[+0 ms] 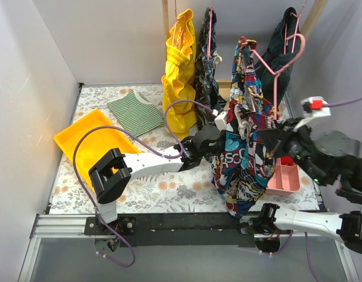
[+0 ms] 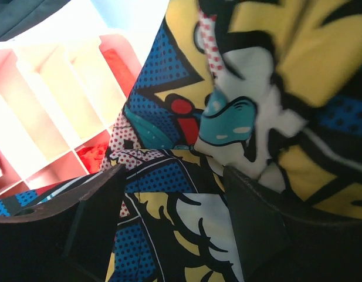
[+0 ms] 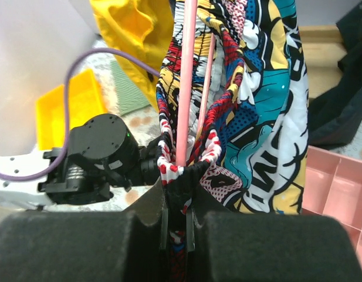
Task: Place the shorts on the hanger
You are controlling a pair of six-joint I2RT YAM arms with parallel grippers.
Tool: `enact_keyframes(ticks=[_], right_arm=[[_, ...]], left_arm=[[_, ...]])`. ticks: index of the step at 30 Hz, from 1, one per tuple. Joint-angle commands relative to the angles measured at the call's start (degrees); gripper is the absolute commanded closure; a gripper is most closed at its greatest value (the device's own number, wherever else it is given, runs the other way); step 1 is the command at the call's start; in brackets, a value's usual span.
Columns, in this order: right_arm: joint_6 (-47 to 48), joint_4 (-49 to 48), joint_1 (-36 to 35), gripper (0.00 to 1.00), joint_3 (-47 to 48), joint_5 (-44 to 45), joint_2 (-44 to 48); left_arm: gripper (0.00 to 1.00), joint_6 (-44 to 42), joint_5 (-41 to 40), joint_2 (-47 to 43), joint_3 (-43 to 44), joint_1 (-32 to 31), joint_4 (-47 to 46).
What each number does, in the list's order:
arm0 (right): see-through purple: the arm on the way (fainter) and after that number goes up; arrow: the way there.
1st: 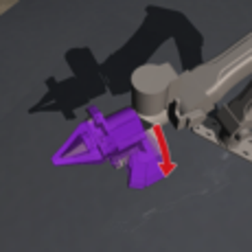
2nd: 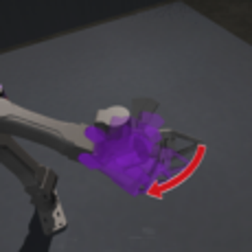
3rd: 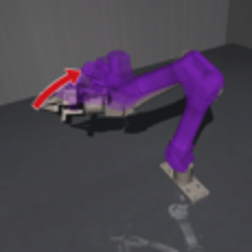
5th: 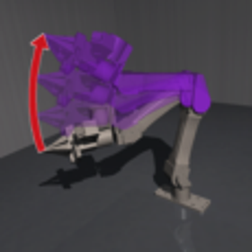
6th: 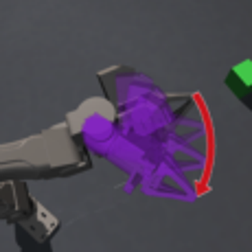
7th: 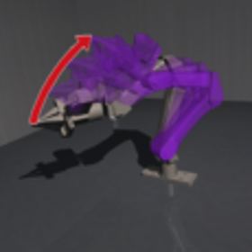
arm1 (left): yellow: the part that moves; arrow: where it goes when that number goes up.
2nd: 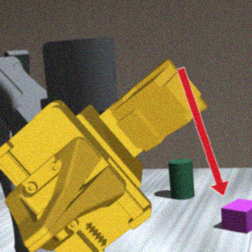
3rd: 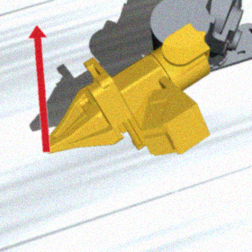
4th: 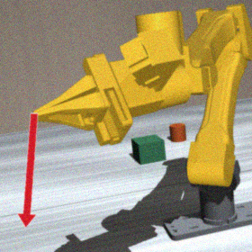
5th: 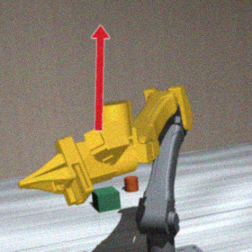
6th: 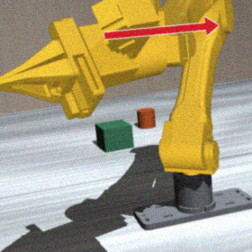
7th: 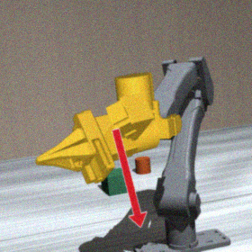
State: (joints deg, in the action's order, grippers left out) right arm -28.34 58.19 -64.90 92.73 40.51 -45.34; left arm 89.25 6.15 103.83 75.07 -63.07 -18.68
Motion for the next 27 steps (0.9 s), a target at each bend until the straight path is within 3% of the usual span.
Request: enact_keyframes(ticks=[1,6,8,10,13,27], right_arm=[[-2.07,-0.81,-0.05,0.99,1.23,4.66,-8.61],[-0.85,-0.1,2.23,0.99,2.11,6.17,-15.38],[2.31,-2.46,9.15,0.99,1.23,2.66,-16.97],[6.51,-6.84,19.48,0.99,-2.79,-7.43,-16.1],[8.99,-11.34,28.39,0.99,-4.31,-13.08,-14.69],[14.62,-14.51,46.44,0.99,12.81,-33.9,-30.5]], left_arm=[[0.33,-2.5,-0.35,-0.12,2.98,-0.57,2.85],[0.33,-4.7,-0.7,0.67,5.7,-0.56,6.28],[0.34,-5.93,0.0,1.55,7.54,-0.48,8.56],[0.34,-7.15,0.26,1.64,8.16,-0.48,10.23],[0.34,-8.3,0.35,1.11,8.87,-0.3,11.99],[0.3,-11.29,1.05,1.46,14.76,3.47,17.53]])
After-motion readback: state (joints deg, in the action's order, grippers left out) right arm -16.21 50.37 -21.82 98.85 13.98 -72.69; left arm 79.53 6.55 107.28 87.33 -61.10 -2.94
